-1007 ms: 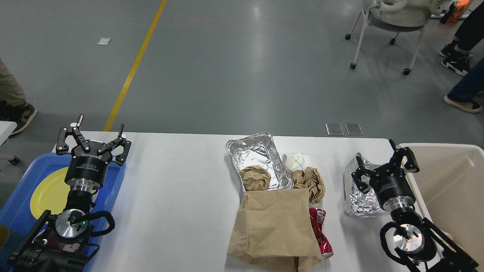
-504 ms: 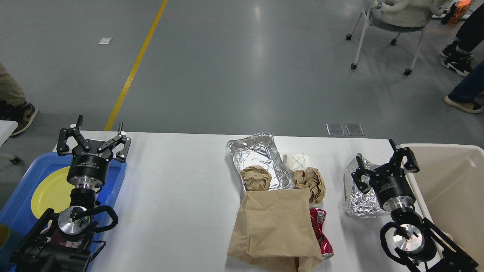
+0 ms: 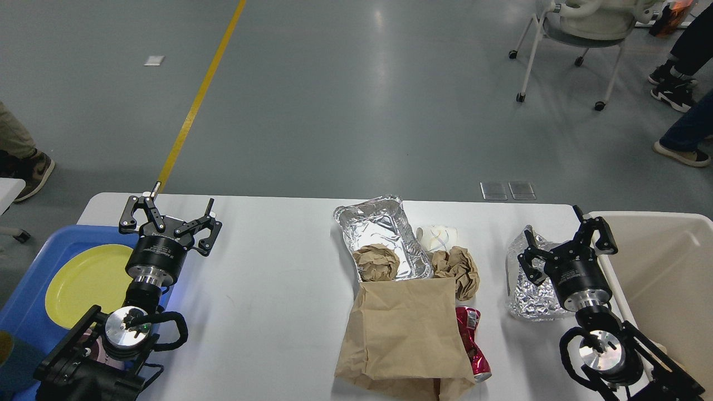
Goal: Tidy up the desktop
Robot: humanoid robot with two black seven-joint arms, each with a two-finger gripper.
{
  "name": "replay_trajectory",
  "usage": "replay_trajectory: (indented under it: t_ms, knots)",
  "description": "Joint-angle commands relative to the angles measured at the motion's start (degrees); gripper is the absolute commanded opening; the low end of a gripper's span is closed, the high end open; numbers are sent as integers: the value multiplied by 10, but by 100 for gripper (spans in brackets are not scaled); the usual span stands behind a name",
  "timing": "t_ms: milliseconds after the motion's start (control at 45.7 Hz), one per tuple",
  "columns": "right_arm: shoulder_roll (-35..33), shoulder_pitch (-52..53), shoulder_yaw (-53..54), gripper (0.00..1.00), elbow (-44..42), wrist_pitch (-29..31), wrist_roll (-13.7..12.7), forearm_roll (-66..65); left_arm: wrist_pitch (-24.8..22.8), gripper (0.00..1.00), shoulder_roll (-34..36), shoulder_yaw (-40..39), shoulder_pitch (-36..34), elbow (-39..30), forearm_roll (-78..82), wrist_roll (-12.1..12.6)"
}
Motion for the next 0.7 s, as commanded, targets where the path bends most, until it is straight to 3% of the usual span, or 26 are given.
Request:
replay_trajectory:
  t_ms: [0, 241, 679]
  knots:
    - [0, 0, 0, 100, 0, 0, 0, 0, -4, 96, -1, -2, 1, 4, -1, -1]
    - [0, 0, 0, 100, 0, 0, 0, 0, -11, 96, 1, 0, 0, 6, -4, 4]
    - [0, 0, 0, 100, 0, 0, 0, 0, -80, 96, -2, -2, -3, 41, -6, -1]
